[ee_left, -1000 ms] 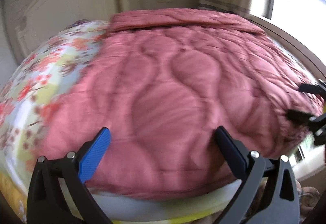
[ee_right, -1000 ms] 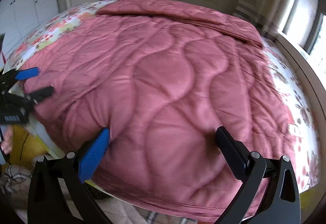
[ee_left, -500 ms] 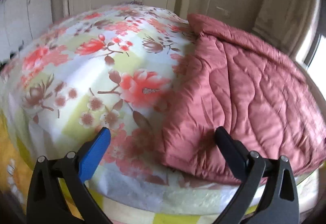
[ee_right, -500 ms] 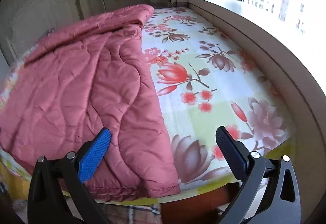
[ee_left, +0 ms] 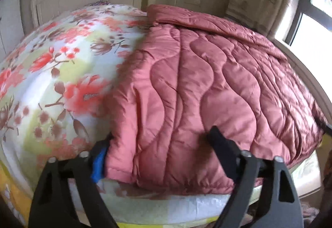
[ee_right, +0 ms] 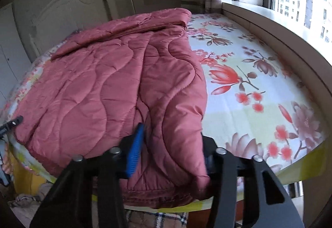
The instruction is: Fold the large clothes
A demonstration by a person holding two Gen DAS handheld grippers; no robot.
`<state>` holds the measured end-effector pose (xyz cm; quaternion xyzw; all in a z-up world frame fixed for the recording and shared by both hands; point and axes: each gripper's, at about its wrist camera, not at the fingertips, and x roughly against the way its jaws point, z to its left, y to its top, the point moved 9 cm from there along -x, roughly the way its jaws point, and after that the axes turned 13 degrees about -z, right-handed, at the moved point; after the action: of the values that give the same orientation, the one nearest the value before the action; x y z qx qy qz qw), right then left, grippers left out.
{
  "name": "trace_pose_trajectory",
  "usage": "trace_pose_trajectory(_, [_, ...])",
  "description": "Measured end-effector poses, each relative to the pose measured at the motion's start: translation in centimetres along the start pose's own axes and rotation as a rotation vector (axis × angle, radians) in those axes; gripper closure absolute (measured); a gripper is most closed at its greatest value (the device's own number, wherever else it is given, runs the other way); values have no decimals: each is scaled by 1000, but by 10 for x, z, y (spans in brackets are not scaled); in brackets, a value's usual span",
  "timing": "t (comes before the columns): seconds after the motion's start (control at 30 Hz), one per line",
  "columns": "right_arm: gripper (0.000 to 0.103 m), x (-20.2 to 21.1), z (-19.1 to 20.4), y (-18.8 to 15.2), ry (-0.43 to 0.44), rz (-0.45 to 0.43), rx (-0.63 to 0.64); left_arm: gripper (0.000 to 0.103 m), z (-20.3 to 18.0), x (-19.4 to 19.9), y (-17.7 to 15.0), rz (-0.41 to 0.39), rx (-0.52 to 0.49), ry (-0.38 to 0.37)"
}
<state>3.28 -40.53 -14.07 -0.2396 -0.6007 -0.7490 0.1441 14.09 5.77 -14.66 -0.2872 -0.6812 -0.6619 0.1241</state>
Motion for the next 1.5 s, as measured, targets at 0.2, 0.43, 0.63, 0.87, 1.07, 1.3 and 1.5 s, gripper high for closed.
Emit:
trace_pose_trajectory(0.2, [53,3,-4,0,76,-23,-47,51,6,5,0,3,53,-42])
trace_pose_trajectory(0.43, [83,7,10,-4,122,-23,-67,86,-8,16,-2,-20,120,-154])
trace_pose_trajectory(0.63, [87,62,20,2,353,-61,-145,87,7,87,17,-171,264,-331])
trace_pose_trajectory(0.87, [87,182,36,36,569,-255,-127,87,36,208,22,-362,336,-455])
trace_pose_trajectory(1.07, [88,194,54,113,570,-377,-118,86,45,226,87,-485,349,-480])
trace_pose_trajectory(1.3, [88,71,47,208,407,-329,-212,84,39,131,204,-452,302,-345])
trace_pose_trajectory(1.5, [80,-82,14,220,253,-112,-361,58,53,-33,247,-221,368,-158])
